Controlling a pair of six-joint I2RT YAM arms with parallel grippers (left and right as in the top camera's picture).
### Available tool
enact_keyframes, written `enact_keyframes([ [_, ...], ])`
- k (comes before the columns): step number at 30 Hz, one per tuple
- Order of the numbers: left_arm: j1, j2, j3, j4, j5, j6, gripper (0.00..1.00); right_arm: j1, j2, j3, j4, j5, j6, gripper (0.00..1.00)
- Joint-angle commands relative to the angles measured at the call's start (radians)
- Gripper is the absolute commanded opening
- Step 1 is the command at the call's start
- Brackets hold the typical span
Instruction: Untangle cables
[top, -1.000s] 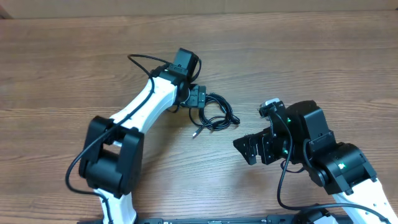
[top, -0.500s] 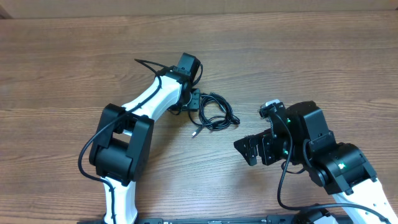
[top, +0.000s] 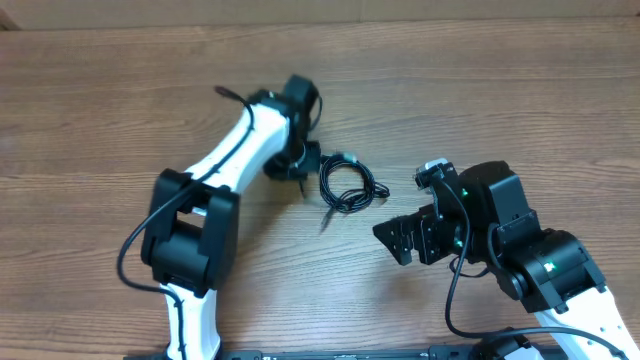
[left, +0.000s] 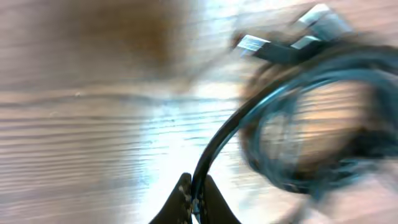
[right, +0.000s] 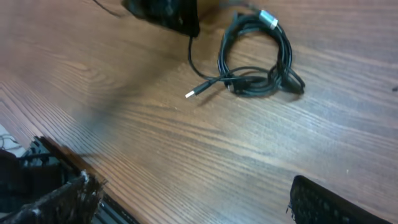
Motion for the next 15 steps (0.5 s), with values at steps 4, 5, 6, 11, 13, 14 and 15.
enact_keyframes([
  [4, 0.058, -0.2, 0.382, -0.225, 0.127, 0.028, 0.04, 0.002, -0.008, 0.031, 0.043, -0.008, 0.003, 0.95],
  [5, 0.062, -0.216, 0.428, -0.256, 0.142, 0.028, 0.04, 0.002, -0.007, 0.031, 0.052, -0.008, 0.003, 0.95],
  [6, 0.064, -0.231, 0.47, -0.279, 0.16, 0.028, 0.04, 0.002, -0.007, 0.031, 0.06, -0.008, 0.003, 0.96],
  [11, 0.069, -0.303, 0.63, -0.309, 0.321, 0.025, 0.04, 0.002, 0.002, 0.03, 0.086, -0.008, 0.004, 0.96],
  [13, 0.073, -0.327, 0.676, -0.293, 0.409, 0.003, 0.04, 0.002, 0.013, 0.03, 0.09, -0.009, 0.004, 0.96],
  [14, 0.076, -0.336, 0.696, -0.284, 0.441, -0.013, 0.04, 0.002, 0.02, 0.03, 0.092, -0.009, 0.004, 0.96],
  [15, 0.079, -0.346, 0.722, -0.272, 0.472, -0.032, 0.04, 0.002, 0.028, 0.03, 0.092, -0.009, 0.004, 0.96],
])
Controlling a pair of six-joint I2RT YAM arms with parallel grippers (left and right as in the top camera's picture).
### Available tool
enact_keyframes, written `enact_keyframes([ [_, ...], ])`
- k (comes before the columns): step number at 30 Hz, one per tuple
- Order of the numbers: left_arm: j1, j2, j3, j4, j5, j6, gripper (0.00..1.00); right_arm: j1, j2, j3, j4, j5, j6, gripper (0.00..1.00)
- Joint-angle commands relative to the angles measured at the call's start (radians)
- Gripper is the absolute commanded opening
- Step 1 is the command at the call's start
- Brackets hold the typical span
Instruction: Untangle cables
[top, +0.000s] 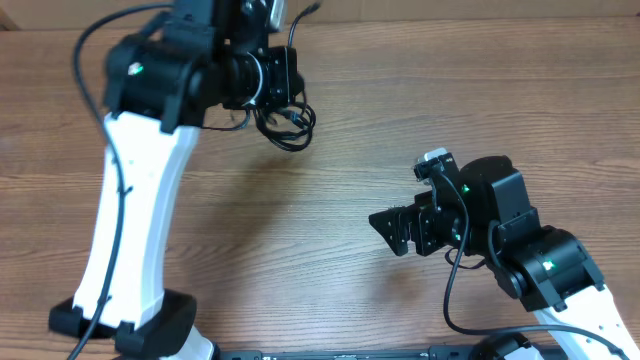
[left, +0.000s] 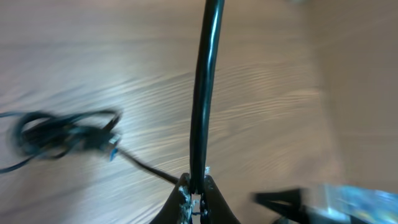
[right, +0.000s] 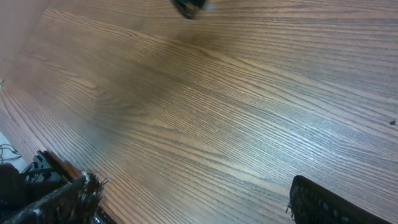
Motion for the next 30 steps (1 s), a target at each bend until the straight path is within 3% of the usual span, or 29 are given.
enact_keyframes([
  [1, 0.014, -0.035, 0.086, 0.029, 0.196, -0.043, 0.04, 0.002, 0.028, 0.03, 0.007, -0.008, 0.004, 0.96],
  [9, 0.061, -0.068, 0.185, 0.06, 0.22, -0.165, 0.04, 0.004, 0.115, 0.029, 0.089, -0.174, -0.021, 1.0],
  [13, 0.072, -0.071, 0.213, 0.06, 0.228, -0.175, 0.04, 0.004, 0.143, 0.029, 0.184, -0.256, -0.103, 1.0],
  [22, 0.072, -0.071, 0.219, 0.083, 0.232, -0.212, 0.04, 0.004, 0.139, 0.03, 0.383, -0.475, -0.102, 1.0],
  [30, 0.072, -0.071, 0.219, 0.098, 0.235, -0.22, 0.04, 0.004, 0.14, 0.029, 0.555, -0.497, -0.13, 1.0],
])
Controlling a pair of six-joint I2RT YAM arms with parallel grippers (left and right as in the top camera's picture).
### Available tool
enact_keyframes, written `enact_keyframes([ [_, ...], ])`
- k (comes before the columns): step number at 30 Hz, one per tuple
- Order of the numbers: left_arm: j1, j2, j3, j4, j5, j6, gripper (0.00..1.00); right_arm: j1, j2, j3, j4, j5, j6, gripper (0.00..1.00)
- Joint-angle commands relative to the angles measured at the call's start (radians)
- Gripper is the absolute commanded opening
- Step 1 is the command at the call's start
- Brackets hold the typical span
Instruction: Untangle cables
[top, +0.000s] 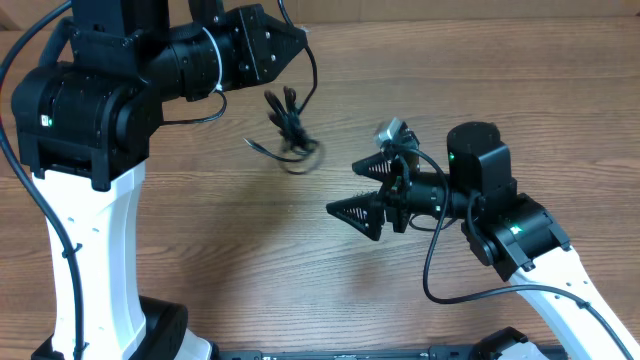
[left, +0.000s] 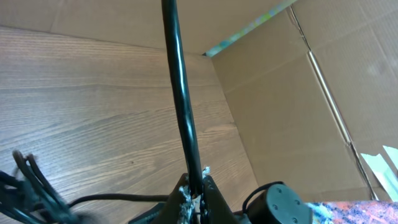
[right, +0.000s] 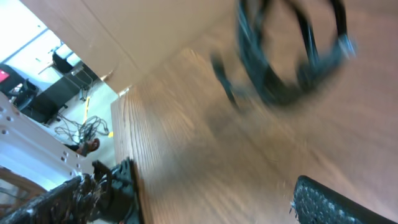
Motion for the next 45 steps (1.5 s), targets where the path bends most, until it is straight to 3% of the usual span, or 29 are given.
enact_keyframes([
  [1, 0.005, -0.025, 0.026, 0.017, 0.029, -0.02, 0.04, 0.004, -0.01, 0.029, 0.074, -0.032, -0.046, 1.0],
  [8, 0.005, -0.025, 0.026, 0.018, 0.029, -0.021, 0.04, 0.004, -0.009, 0.029, 0.176, -0.028, -0.048, 1.0],
  [11, 0.005, -0.025, 0.026, 0.018, 0.029, -0.02, 0.04, 0.004, -0.007, 0.029, 0.162, -0.028, -0.048, 0.89],
  [28, 0.005, -0.025, 0.026, 0.018, 0.029, -0.02, 0.04, 0.004, 0.055, 0.029, 0.163, -0.014, -0.039, 0.93],
  [31, 0.005, -0.025, 0.026, 0.018, 0.029, -0.019, 0.04, 0.004, 0.1, 0.029, 0.174, 0.041, 0.005, 0.84],
  [35, 0.005, -0.025, 0.026, 0.018, 0.029, -0.019, 0.04, 0.005, 0.16, 0.029, 0.228, 0.074, 0.087, 0.82],
  [45, 0.005, -0.025, 0.026, -0.005, 0.027, 0.004, 0.04, 0.005, 0.211, 0.029, 0.391, 0.089, 0.164, 0.86],
])
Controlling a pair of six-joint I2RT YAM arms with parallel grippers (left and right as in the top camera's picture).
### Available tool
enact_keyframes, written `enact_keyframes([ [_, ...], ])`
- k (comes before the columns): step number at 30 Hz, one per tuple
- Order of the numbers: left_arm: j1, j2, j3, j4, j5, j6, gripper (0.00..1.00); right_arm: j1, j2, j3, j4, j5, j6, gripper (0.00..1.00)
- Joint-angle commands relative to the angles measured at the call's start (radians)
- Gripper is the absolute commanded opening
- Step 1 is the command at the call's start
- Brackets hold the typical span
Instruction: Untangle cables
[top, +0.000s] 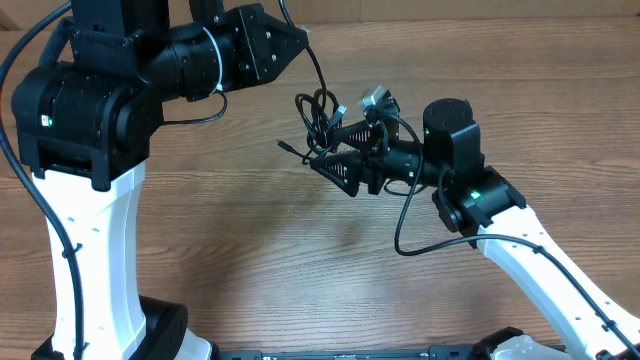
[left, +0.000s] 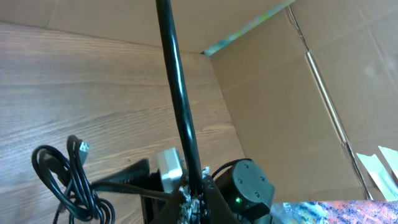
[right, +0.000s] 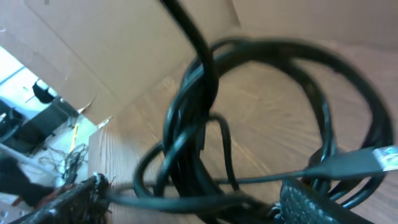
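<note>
A tangled bundle of black cables (top: 318, 112) hangs in the air from one strand (left: 177, 93). My left gripper (top: 298, 38) is shut on that strand, high above the wooden table (top: 500, 60). In the left wrist view the strand runs into the left gripper (left: 196, 190), and the bundle (left: 62, 177) dangles lower left. My right gripper (top: 322, 147) is open at the bundle's lower part. The right wrist view has loops of the bundle (right: 205, 124) between the spread fingers of the right gripper (right: 199, 200). A silver plug (right: 380, 157) sticks out to the right.
Cardboard walls (left: 280, 81) stand round the far side of the table. The white left arm column (top: 95, 240) rises at the near left. The right arm (top: 520, 250) reaches in from the near right.
My right gripper has moved up and toward the far left, from below the bundle to either side of its loops. The bundle hangs further right. The left gripper is where it was.
The bundle lay on the table with my left gripper shut on one strand and the right gripper open nearby. Then the left arm held it in the air. Later it dangled high with the right gripper raised below it, and now the right fingers straddle it.
</note>
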Motion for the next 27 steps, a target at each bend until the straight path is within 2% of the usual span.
enact_keyframes([
  [1, 0.006, -0.025, 0.026, -0.004, 0.018, 0.015, 0.04, 0.005, -0.007, 0.029, 0.066, 0.024, 0.05, 0.87],
  [4, 0.006, -0.025, 0.026, -0.006, 0.018, 0.017, 0.04, 0.005, -0.007, 0.029, 0.117, 0.05, 0.062, 0.84],
  [5, 0.006, -0.025, 0.026, -0.006, 0.018, 0.017, 0.04, 0.005, -0.007, 0.029, 0.123, 0.066, 0.073, 0.68],
  [6, 0.006, -0.025, 0.026, -0.007, 0.018, 0.017, 0.04, 0.005, -0.007, 0.029, 0.124, 0.078, 0.075, 0.25],
  [7, 0.006, -0.025, 0.026, -0.009, 0.018, 0.017, 0.04, 0.005, -0.007, 0.029, 0.122, 0.086, 0.075, 0.04],
  [13, 0.006, -0.025, 0.026, -0.011, 0.013, 0.022, 0.04, 0.005, -0.006, 0.029, 0.078, 0.088, 0.075, 0.04],
  [15, 0.006, -0.026, 0.026, -0.014, -0.004, 0.057, 0.04, 0.002, -0.009, 0.029, 0.058, 0.087, 0.076, 0.04],
  [18, 0.036, -0.048, 0.027, -0.084, -0.159, 0.12, 0.04, -0.031, -0.044, 0.029, 0.006, 0.088, 0.078, 0.04],
  [21, 0.111, -0.104, 0.028, -0.189, -0.412, 0.166, 0.04, -0.103, -0.115, 0.029, -0.057, 0.088, 0.077, 0.04],
  [23, 0.172, -0.148, 0.028, -0.224, -0.47, 0.192, 0.04, -0.154, -0.156, 0.029, -0.079, 0.089, 0.073, 0.04],
  [27, 0.35, -0.24, 0.028, -0.263, -0.48, 0.21, 0.04, -0.291, -0.226, 0.029, -0.131, 0.087, 0.056, 0.04],
])
